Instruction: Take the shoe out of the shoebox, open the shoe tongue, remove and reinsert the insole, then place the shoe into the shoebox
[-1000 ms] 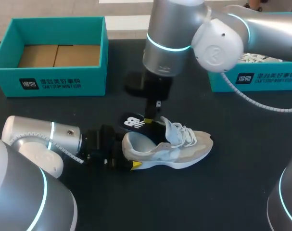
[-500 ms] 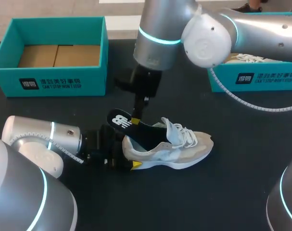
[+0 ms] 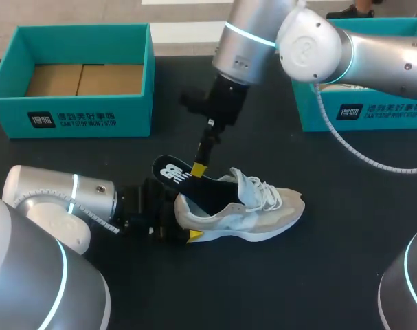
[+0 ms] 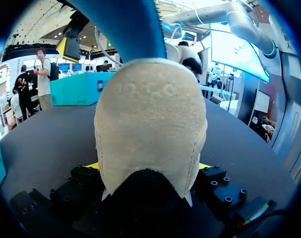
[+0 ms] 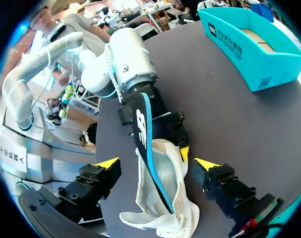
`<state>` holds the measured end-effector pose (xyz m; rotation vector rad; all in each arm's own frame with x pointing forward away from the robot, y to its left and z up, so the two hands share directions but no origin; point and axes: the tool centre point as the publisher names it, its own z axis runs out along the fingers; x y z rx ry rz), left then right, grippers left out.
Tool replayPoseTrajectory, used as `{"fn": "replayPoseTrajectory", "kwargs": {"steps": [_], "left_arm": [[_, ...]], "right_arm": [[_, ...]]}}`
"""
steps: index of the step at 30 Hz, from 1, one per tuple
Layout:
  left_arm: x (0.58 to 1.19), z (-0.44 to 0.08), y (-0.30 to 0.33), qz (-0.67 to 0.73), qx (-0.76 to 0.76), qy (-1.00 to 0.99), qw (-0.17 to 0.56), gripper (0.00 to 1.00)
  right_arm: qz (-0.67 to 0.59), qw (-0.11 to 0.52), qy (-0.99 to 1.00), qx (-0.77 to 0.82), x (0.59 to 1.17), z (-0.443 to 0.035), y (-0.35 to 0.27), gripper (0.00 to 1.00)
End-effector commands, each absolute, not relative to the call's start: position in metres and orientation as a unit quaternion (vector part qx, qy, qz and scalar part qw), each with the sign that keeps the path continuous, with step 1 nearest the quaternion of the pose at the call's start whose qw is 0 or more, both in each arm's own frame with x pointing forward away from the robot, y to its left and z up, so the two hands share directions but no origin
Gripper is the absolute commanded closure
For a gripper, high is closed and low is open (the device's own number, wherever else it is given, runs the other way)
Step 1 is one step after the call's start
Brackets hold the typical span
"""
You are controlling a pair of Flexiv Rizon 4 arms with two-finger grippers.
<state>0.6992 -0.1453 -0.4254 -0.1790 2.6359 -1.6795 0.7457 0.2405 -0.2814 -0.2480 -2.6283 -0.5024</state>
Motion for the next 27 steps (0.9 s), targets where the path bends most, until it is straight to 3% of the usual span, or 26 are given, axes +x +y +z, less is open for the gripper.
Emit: {"fn": "replayPoseTrajectory", "kwargs": {"steps": [1, 4, 12, 13, 14, 15, 19, 22, 27], "left_arm": [[0.701, -0.433, -0.148, -0.536, -0.057, 0.843, 0.005, 1.0], [0.701, -0.433, -0.148, -0.536, -0.057, 0.843, 0.005, 1.0], [0.701, -0.433, -0.148, -0.536, -0.057, 0.843, 0.005, 1.0], [0.701, -0.433, -0.148, -0.536, -0.057, 0.843, 0.005, 1.0], [0.701, -0.433, -0.148, -0.536, -0.057, 0.843, 0.005, 1.0], [0.701, -0.433, -0.148, -0.536, -0.057, 0.843, 0.005, 1.0], [0.701, -0.433, -0.148, -0.536, -0.057, 0.843, 0.005, 1.0], [0.701, -0.433, -0.148, -0.536, -0.057, 0.843, 0.005, 1.0], [0.701, -0.433, -0.148, -0.536, -0.057, 0.843, 0.005, 1.0]], "right_arm": [[-0.182, 0.222, -0.954, -0.09, 0.744, -0.281, 0.241, 0.0], [-0.27, 0.24, -0.925, -0.117, 0.739, -0.28, 0.24, 0.0], [-0.317, 0.288, -0.897, -0.112, 0.727, -0.288, 0.251, 0.0], [-0.321, 0.291, -0.895, -0.111, 0.726, -0.29, 0.253, 0.11], [-0.323, 0.293, -0.893, -0.112, 0.724, -0.292, 0.253, 0.44], [-0.33, 0.296, -0.89, -0.108, 0.723, -0.293, 0.254, 0.55], [-0.332, 0.296, -0.889, -0.108, 0.724, -0.3, 0.258, 0.53], [-0.338, 0.308, -0.884, -0.102, 0.726, -0.305, 0.26, 0.66], [-0.343, 0.317, -0.88, -0.088, 0.723, -0.306, 0.267, 0.69]]}}
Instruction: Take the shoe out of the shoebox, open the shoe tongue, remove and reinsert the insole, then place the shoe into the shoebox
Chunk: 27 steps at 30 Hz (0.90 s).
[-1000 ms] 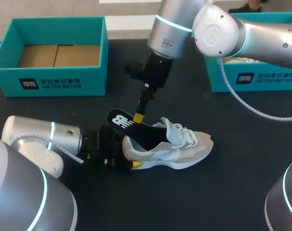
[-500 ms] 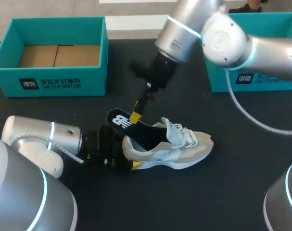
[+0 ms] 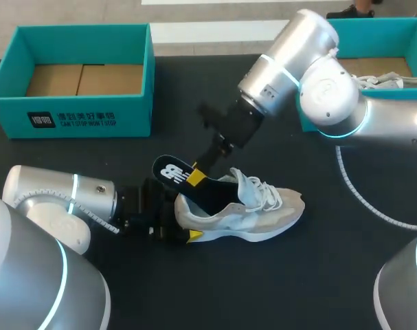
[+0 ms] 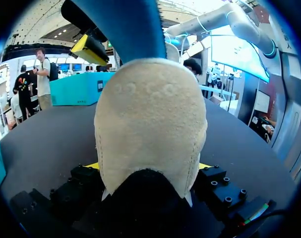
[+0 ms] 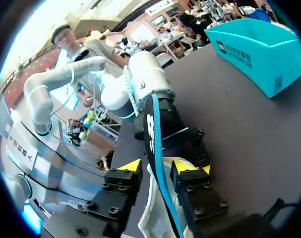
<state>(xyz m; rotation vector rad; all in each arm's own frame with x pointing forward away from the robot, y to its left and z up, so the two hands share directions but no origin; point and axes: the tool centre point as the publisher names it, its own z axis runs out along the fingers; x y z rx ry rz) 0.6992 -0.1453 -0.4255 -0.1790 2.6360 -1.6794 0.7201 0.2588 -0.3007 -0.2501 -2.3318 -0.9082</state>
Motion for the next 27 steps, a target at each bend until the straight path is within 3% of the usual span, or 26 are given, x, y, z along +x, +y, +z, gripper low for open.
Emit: {"fn": "replayPoseTrajectory", "kwargs": {"steps": [1, 6, 7, 14, 27], "left_arm": [[0.701, -0.433, -0.148, -0.536, -0.057, 0.843, 0.005, 1.0], [0.701, -0.433, -0.148, -0.536, -0.057, 0.843, 0.005, 1.0], [0.701, -0.433, -0.148, -0.536, -0.057, 0.843, 0.005, 1.0], [0.701, -0.433, -0.148, -0.536, -0.057, 0.843, 0.005, 1.0], [0.701, -0.433, -0.148, -0.536, -0.057, 0.843, 0.005, 1.0]], "right_arm": [[-0.345, 0.322, -0.878, -0.081, 0.723, -0.307, 0.269, 0.73], [-0.344, 0.334, -0.874, -0.073, 0.722, -0.31, 0.272, 0.92], [-0.342, 0.339, -0.874, -0.07, 0.722, -0.311, 0.272, 1.0], [-0.349, 0.36, -0.863, -0.065, 0.723, -0.292, 0.274, 1.0], [-0.432, 0.325, -0.833, -0.12, 0.756, -0.213, 0.279, 1.0]]}}
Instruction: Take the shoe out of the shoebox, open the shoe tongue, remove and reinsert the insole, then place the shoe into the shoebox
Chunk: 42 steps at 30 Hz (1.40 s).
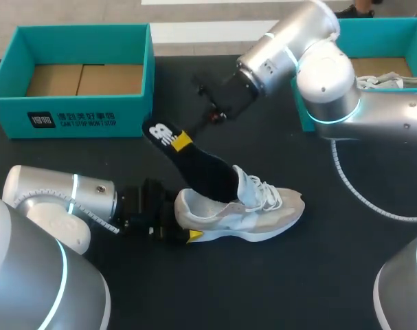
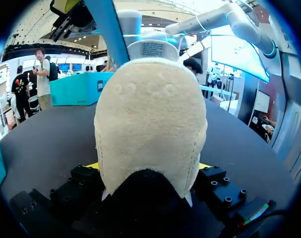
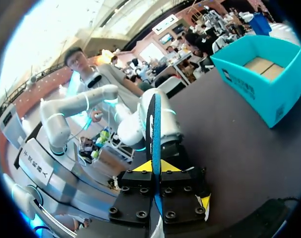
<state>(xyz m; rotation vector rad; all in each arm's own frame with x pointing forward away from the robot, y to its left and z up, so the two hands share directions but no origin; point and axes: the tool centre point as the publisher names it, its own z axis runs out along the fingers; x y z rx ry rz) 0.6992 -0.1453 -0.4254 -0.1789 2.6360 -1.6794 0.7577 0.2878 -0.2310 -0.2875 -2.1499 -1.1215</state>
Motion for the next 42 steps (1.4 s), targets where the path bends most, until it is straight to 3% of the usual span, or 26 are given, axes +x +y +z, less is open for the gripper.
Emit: {"fn": "replayPoseTrajectory", "kwargs": {"steps": [1, 4, 21, 30, 42], "left_arm": [[0.701, -0.433, -0.148, -0.536, -0.057, 0.843, 0.005, 1.0], [0.701, -0.433, -0.148, -0.536, -0.057, 0.843, 0.005, 1.0], [0.701, -0.433, -0.148, -0.536, -0.057, 0.843, 0.005, 1.0], [0.701, -0.433, -0.148, -0.536, -0.057, 0.843, 0.005, 1.0], [0.701, -0.433, -0.148, -0.536, -0.057, 0.843, 0.005, 1.0]], "right_arm": [[-0.426, 0.324, -0.836, -0.121, 0.759, -0.208, 0.278, 1.0], [-0.423, 0.292, -0.849, -0.123, 0.769, -0.188, 0.276, 1.0], [-0.423, 0.292, -0.849, -0.123, 0.769, -0.188, 0.276, 1.0], [-0.496, 0.292, -0.78, -0.245, 0.799, -0.124, 0.277, 1.0], [-0.541, 0.301, -0.744, -0.251, 0.798, -0.072, 0.263, 1.0]]}}
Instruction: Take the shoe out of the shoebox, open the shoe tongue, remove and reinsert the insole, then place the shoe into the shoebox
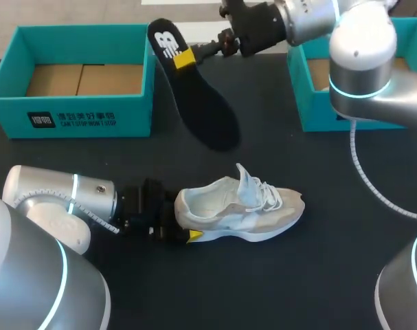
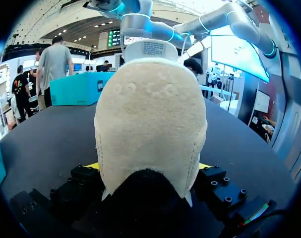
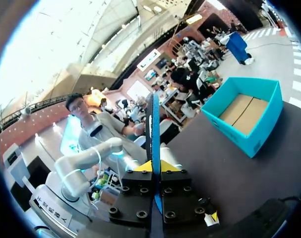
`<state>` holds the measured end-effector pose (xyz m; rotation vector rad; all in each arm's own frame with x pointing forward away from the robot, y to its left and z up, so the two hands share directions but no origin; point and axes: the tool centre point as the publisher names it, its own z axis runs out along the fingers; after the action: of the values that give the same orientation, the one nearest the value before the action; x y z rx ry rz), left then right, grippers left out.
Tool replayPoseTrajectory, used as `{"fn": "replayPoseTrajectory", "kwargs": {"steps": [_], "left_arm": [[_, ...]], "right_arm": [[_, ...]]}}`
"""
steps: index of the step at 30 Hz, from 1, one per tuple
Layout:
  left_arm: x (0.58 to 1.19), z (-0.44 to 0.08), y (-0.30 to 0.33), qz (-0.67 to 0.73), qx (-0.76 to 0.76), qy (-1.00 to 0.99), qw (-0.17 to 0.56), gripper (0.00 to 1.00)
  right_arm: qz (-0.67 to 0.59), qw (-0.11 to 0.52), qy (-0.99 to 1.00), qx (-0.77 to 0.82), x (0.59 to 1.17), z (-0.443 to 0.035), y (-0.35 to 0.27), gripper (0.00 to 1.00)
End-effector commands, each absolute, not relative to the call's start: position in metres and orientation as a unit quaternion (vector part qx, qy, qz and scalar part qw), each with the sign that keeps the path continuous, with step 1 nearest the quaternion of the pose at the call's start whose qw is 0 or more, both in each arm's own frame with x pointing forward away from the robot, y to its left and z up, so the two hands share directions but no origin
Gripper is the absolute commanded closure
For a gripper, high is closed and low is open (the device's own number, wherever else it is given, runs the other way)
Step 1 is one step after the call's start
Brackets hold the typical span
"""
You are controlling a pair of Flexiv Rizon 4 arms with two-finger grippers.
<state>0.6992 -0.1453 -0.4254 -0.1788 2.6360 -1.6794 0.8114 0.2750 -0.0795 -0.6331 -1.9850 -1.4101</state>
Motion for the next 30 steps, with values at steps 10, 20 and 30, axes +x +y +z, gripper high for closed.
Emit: {"fn": "replayPoseTrajectory", "kwargs": {"steps": [10, 20, 30], "left_arm": [[0.701, -0.433, -0.148, -0.536, -0.057, 0.843, 0.005, 1.0], [0.701, -0.433, -0.148, -0.536, -0.057, 0.843, 0.005, 1.0], [0.701, -0.433, -0.148, -0.536, -0.057, 0.843, 0.005, 1.0]], "right_arm": [[-0.544, 0.282, -0.743, -0.271, 0.786, -0.069, 0.249, 1.0], [-0.58, 0.269, -0.708, -0.301, 0.786, -0.063, 0.243, 1.0], [-0.606, 0.308, -0.646, -0.347, 0.779, -0.013, 0.236, 1.0]]}}
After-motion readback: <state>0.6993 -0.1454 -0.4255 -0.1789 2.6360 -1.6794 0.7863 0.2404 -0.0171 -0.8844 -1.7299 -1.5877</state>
